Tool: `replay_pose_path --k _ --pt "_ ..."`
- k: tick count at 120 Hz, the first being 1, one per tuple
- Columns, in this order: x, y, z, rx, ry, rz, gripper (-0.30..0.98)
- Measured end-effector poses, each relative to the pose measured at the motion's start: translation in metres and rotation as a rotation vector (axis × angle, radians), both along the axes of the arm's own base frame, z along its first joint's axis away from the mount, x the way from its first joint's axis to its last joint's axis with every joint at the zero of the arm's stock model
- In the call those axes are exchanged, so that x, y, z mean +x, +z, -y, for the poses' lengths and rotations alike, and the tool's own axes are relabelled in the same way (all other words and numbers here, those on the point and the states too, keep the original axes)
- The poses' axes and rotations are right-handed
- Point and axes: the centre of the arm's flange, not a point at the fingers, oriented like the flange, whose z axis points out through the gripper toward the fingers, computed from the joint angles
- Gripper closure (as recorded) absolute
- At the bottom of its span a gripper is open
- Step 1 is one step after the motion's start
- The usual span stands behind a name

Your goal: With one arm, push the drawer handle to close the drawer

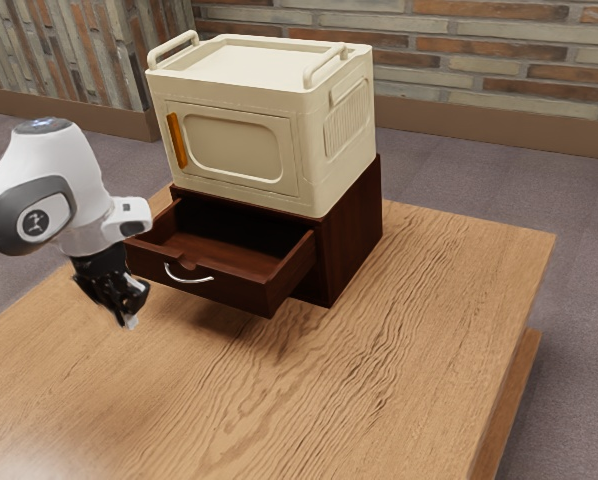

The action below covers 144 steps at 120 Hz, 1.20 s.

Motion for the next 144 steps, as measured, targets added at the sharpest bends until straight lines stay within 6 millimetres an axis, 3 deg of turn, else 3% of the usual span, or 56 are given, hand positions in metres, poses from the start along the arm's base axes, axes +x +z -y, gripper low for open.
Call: replay_pose_path --k 29,53,87,144 --pt "0.043 -0.002 -0.011 0.014 0.07 0.033 0.77" --pt "0.065 -0.008 -0.01 0.035 0.099 0.032 0.78" --pt "0.087 -0.011 -0.008 0.043 0.112 0.049 0.78" --pt "0.102 -0.031 -0.009 0.059 0.074 0.081 0.79"
